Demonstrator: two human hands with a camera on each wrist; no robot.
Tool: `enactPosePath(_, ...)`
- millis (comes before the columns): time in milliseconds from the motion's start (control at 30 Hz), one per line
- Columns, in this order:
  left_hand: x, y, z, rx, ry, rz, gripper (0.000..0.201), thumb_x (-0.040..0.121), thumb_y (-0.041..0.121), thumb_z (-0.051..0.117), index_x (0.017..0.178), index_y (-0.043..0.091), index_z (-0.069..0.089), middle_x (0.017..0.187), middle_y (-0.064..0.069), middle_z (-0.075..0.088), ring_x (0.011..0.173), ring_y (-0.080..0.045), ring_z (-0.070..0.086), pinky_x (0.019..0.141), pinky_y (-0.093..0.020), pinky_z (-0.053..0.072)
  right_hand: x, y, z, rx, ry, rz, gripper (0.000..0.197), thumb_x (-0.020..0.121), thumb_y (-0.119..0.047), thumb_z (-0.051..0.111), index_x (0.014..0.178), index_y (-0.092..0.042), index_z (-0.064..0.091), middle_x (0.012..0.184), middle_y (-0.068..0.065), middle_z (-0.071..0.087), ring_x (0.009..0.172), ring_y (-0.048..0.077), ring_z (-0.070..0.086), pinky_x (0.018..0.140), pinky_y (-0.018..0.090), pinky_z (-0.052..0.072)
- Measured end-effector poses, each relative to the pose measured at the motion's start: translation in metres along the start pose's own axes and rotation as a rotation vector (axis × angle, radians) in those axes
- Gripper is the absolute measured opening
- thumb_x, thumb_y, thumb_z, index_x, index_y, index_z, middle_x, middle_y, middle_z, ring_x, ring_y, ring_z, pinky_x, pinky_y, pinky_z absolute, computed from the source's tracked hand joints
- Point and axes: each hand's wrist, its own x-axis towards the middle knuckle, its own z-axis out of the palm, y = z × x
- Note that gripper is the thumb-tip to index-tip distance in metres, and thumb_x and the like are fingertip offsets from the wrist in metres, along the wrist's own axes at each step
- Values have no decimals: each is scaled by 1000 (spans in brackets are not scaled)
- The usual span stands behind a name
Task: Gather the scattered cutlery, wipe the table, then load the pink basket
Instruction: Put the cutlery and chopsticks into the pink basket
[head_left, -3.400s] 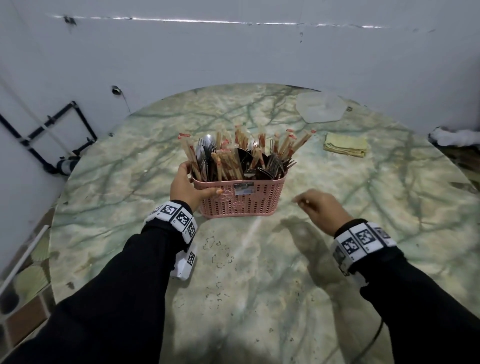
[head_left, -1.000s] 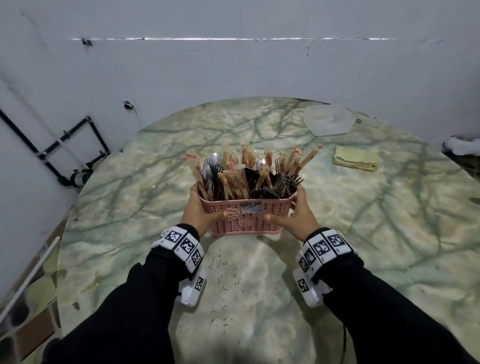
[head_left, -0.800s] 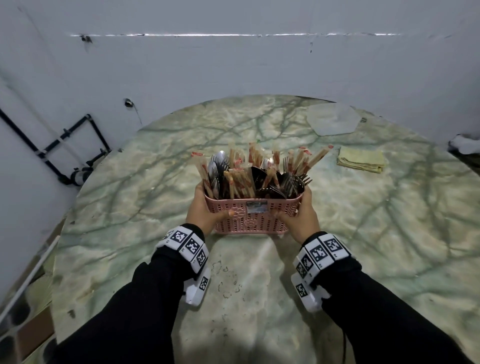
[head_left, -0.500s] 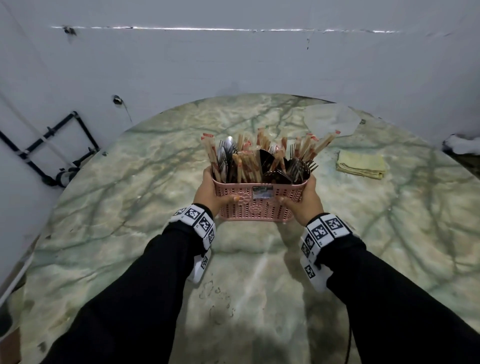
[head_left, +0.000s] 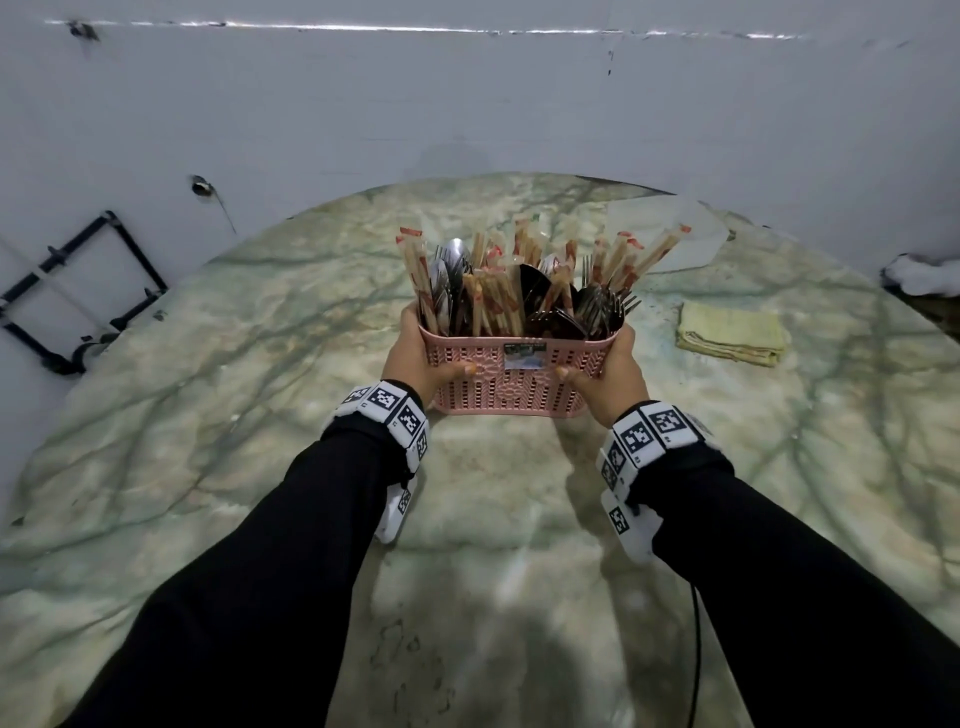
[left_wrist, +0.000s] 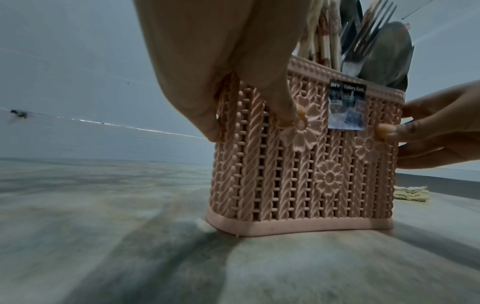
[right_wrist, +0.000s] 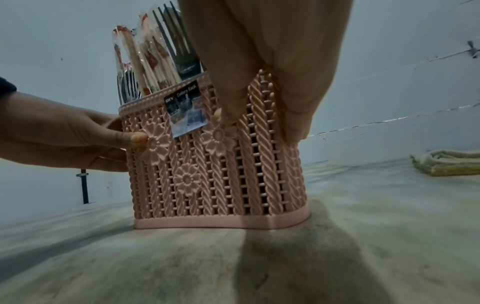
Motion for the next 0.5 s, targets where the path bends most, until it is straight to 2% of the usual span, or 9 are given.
enactPosePath(33, -1, 1, 0, 8, 5, 2, 73, 74, -5, 71, 133, 10, 31, 108, 1, 57, 94, -11, 54, 69, -13, 41, -1, 0, 0, 7, -3, 2, 56, 84, -7, 65, 127, -3, 28, 118, 13, 58, 106, 27, 57, 80, 29, 42)
enactPosePath(133, -6, 4, 2, -6, 13, -15, 72, 76, -5, 70, 134, 9, 29, 111, -1, 57, 98, -13, 53, 72, -12, 43, -4, -2, -2, 8, -23, 31, 56, 87, -5, 61, 130, -5, 26, 121, 13, 57, 108, 27, 57, 79, 29, 41)
enactPosePath(200, -11, 5, 6, -5, 28, -24, 68, 78, -2, 68, 133, 11, 30, 112, -2, 58, 101, -16, 56, 79, -22, 43, -7, -5, -4, -54, -43, 51, 51, 90, -6, 57, 131, -5, 27, 122, 14, 58, 109, 30, 57, 75, 28, 40)
enactPosePath(267, -18, 4, 9, 43, 55, -28, 59, 83, 3, 65, 131, 14, 32, 113, -2, 60, 103, -22, 60, 80, -26, 43, -12, -7, -8, -142, -58, 66, 47, 94, -8, 50, 135, -8, 27, 126, 14, 57, 109, 32, 57, 73, 26, 37)
enactPosePath(333, -30, 6, 10, 127, 78, -23, 53, 88, 7, 58, 133, 18, 32, 116, -3, 61, 101, -23, 61, 76, -24, 40, -24, -7, -12, -218, -90, 68, 47, 96, -8, 43, 140, -10, 27, 132, 15, 53, 114, 33, 55, 79, 27, 38)
enactPosePath(400, -49, 9, 8, 215, 76, -17, 54, 90, 8, 53, 139, 19, 31, 122, -4, 60, 103, -23, 60, 76, -23, 38, -38, -5, -16, -331, -139, 39, 43, 97, -8, 39, 140, -7, 32, 136, 16, 49, 119, 33, 51, 90, 30, 40)
enactPosePath(500, -80, 12, 5, 360, -6, -13, 48, 94, 10, 48, 140, 17, 37, 135, -8, 52, 118, -27, 52, 89, -24, 38, -62, -2, -19, -523, -198, -53, 42, 96, -10, 41, 137, -7, 37, 141, 15, 43, 127, 30, 44, 102, 35, 35)
